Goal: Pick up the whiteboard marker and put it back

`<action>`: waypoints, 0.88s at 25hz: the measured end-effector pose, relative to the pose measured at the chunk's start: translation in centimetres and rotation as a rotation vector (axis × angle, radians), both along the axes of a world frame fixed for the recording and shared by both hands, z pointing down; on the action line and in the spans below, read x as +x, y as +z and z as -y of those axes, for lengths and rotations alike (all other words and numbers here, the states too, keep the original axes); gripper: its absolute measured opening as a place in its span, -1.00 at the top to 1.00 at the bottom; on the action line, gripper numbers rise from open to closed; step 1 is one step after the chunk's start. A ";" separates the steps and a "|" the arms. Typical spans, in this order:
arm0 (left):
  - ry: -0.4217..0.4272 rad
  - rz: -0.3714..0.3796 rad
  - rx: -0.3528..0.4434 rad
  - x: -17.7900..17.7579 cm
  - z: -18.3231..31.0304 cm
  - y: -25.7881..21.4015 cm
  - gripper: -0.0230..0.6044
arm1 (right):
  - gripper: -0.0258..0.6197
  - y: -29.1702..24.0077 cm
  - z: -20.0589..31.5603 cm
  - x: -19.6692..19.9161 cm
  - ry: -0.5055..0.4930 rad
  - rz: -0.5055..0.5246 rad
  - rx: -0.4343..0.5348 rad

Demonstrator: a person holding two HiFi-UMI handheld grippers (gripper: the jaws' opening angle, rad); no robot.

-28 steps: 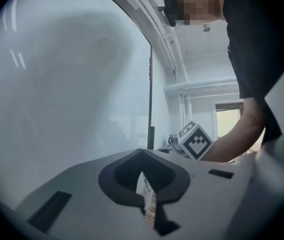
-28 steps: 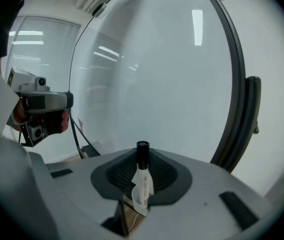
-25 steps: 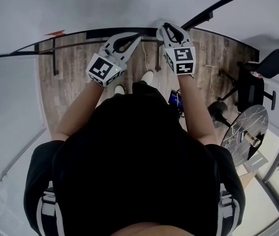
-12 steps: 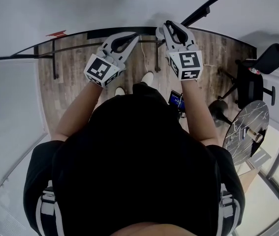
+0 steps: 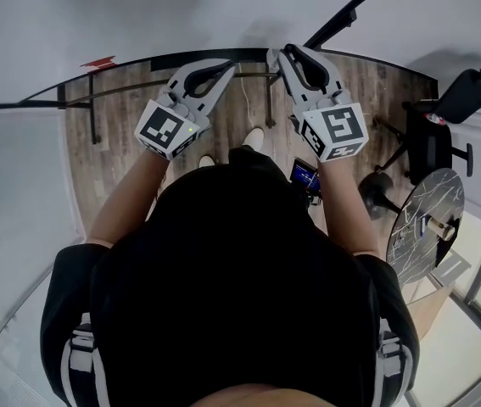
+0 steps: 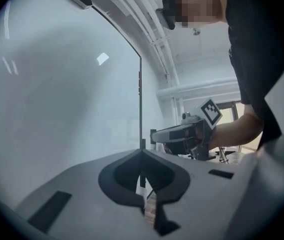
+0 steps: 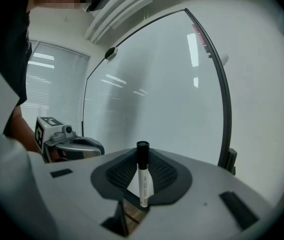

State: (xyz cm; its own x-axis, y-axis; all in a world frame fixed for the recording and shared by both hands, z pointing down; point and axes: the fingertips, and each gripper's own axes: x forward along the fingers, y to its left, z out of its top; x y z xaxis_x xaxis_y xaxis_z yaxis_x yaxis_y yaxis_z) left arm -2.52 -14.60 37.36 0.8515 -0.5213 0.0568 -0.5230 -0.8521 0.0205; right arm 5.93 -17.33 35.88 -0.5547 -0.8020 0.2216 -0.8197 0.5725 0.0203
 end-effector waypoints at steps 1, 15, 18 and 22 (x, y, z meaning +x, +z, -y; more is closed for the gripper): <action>0.003 -0.003 -0.001 -0.1 -0.3 -0.3 0.92 | 0.72 -0.3 -0.6 -0.2 -0.008 0.003 0.001; 0.060 0.001 -0.034 -0.1 -3.6 -2.1 0.92 | 0.72 -2.1 -7.1 -1.8 -0.094 0.064 0.037; 0.065 -0.006 -0.017 0.2 -4.1 -2.3 0.92 | 0.72 -2.0 -7.8 -1.8 -0.095 0.066 0.036; 0.079 0.006 -0.010 0.4 -4.7 -2.5 0.92 | 0.72 -1.9 -8.4 -1.9 -0.094 0.068 0.029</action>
